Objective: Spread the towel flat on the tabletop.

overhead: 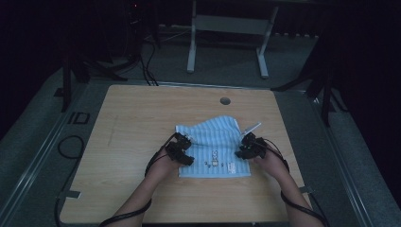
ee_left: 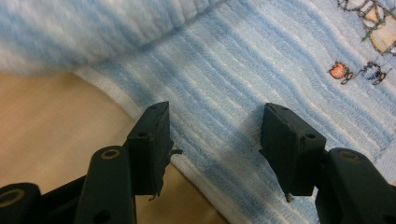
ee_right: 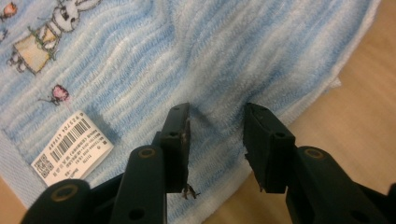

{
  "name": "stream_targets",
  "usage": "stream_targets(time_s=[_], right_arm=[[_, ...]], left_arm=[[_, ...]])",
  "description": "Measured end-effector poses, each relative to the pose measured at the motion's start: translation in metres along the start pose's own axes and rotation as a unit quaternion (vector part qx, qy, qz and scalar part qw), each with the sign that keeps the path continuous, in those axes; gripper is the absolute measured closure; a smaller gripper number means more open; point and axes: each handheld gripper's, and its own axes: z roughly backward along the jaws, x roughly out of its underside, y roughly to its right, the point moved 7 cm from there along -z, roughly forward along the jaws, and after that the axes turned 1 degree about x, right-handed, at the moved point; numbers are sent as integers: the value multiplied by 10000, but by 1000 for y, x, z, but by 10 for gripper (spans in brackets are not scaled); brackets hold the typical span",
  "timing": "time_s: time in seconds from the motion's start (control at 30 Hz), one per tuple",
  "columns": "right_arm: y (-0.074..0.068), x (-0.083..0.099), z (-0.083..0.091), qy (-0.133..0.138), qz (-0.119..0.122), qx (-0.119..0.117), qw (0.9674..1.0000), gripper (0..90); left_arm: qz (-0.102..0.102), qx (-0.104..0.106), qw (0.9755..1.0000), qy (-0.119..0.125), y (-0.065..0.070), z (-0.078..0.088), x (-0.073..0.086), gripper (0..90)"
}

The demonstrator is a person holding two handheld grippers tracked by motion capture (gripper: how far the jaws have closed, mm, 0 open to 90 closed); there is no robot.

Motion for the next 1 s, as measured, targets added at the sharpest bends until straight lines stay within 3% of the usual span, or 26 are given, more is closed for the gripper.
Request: stream_targets(time_s=[0.1, 0.17, 0.2, 0.23, 0.27, 0.3, 0.4, 0.43, 0.57, 0.6, 0.63, 0.73, 0.8, 0.93, 1.0], right_arm=[[5, -5, -3, 13, -65, 16, 10000, 653], [8, -8, -4, 9, -103, 23, 9999, 730], [9, -11, -5, -34, -86, 48, 9999, 801], [9, -11, -5, -34, -86, 48, 9999, 801], [7, -12, -5, -89, -6, 80, 9999, 839], [7, -12, -5, -89, -6, 80, 9999, 839], [4, -11, -3, -104, 113, 163, 9998, 853], [4, -11, -3, -104, 113, 163, 9998, 853], [2, -11, 6, -36, 192, 210, 9996, 853], [1, -13, 11, 30, 217, 212, 9995, 853], [-1, -17, 28, 212, 244, 293, 9990, 853], [-4, -25, 54, 514, 362, 478, 9969, 852], [-9, -29, 74, 728, 444, 568, 9947, 852], [-23, -30, 110, 1078, 625, 685, 9898, 852], [-34, -24, 123, 1134, 679, 579, 9895, 851]], left_arm=[[27, -8, 10000, -3, -4, -2, -4, 426], [34, 27, 10000, -4, -5, -4, -7, 434], [19, 63, 10000, 30, -6, -4, -9, 540], [37, 76, 9999, 77, -6, -4, -9, 540], [91, 94, 9998, 161, -5, -4, -10, 716], [91, 94, 9998, 161, -5, -4, -10, 754], [-38, 77, 9998, 187, 0, 0, -11, 821], [-18, 153, 9996, 216, 2, 3, -11, 821], [-71, 138, 9994, 315, 4, 16, -14, 821], [-73, 41, 9988, 480, 4, 33, -20, 821], [-76, 62, 9984, 557, 5, 41, -22, 822], [-138, 6, 9965, 827, 11, 67, -28, 821], [-170, -132, 9944, 1033, 15, 84, -30, 821], [-354, -51, 9917, 1234, 30, 116, -22, 819], [-459, 102, 9906, 1286, 41, 127, -13, 817]])
